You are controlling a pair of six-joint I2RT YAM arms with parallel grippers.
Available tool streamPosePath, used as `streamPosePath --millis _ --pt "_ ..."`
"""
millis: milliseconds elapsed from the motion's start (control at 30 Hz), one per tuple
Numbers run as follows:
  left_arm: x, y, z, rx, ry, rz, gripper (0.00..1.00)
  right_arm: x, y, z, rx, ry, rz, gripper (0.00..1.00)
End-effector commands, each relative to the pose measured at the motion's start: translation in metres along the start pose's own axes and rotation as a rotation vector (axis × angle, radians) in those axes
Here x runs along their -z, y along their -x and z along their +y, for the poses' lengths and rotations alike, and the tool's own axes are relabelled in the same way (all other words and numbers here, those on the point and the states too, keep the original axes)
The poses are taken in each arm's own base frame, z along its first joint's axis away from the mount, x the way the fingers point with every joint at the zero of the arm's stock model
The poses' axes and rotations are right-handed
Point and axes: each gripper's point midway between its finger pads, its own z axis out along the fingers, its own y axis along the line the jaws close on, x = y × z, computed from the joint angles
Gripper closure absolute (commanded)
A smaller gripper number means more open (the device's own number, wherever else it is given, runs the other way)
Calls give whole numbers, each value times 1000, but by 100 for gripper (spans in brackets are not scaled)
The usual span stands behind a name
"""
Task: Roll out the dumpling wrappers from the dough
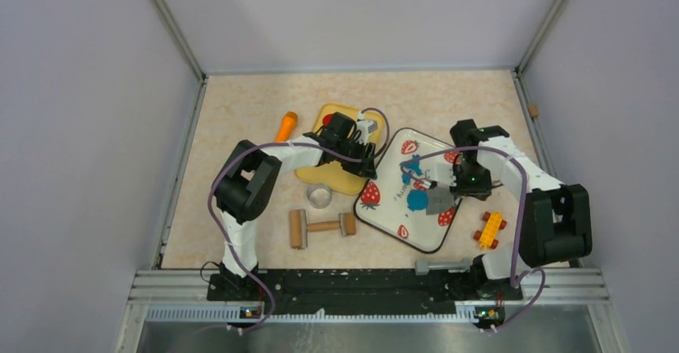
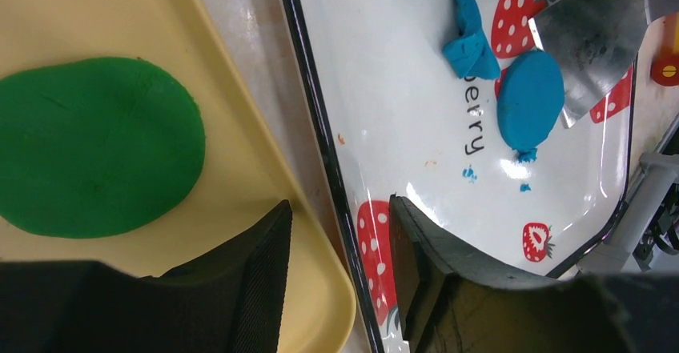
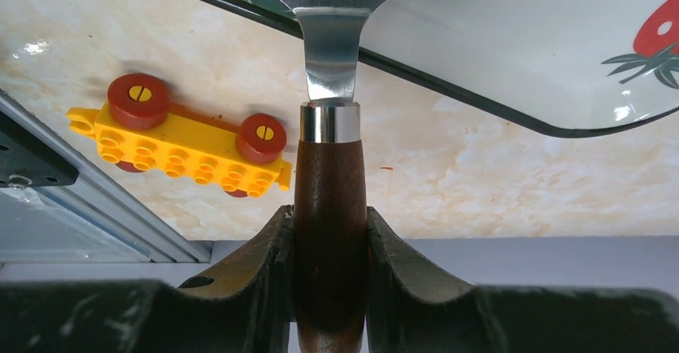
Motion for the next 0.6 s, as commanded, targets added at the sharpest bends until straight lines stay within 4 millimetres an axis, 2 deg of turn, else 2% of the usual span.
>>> streamPosePath --millis 0,267,567 --pt "-6 17 -4 -50 -17 -38 49 -4 24 -5 31 -9 -62 100" --pt "-11 14 -4 -58 -19 -28 50 -2 29 -6 50 -33 -83 100" --pt "-12 13 -4 -64 -14 -23 50 -9 34 -2 39 -21 -104 100"
